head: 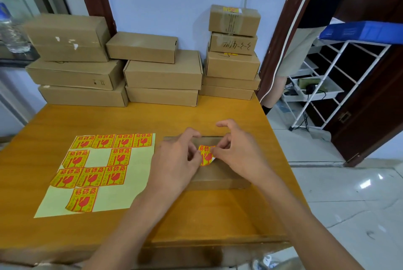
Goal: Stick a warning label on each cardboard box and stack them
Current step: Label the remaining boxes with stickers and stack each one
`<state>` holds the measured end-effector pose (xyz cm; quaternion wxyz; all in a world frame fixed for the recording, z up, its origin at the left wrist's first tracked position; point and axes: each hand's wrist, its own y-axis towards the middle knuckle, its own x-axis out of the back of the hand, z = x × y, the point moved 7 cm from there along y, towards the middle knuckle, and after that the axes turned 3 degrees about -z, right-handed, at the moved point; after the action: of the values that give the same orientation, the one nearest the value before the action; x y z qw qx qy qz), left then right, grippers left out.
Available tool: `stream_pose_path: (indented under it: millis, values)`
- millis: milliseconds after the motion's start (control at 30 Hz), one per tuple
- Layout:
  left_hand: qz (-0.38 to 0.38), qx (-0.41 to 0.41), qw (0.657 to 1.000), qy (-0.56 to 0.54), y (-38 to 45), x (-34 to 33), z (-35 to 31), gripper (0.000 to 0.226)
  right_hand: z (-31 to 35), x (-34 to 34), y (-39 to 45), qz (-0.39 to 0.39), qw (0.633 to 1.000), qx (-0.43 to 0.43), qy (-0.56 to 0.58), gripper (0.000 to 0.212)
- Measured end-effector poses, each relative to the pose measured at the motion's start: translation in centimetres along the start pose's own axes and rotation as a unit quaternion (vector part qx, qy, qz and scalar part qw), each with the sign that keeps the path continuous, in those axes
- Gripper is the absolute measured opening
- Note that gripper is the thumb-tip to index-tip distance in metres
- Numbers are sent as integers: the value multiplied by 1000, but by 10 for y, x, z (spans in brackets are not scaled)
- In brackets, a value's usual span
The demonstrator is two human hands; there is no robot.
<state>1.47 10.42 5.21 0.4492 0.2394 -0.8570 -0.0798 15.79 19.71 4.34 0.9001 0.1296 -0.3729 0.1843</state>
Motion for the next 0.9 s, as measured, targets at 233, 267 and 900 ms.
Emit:
stream_pose_path:
  millis: [233, 267, 900]
  values:
    - [-25, -24, 999, -3, -3, -2, 1, 29, 6, 1, -3, -6, 999, 9, -34, 85]
    - [-25, -22, 999, -5, -3, -2, 1, 30, 6, 1, -3, -6, 999, 11, -39, 85]
    - [18, -41, 998, 33, -6, -7, 24, 27, 3, 1, -37, -67, 968, 165, -175, 23]
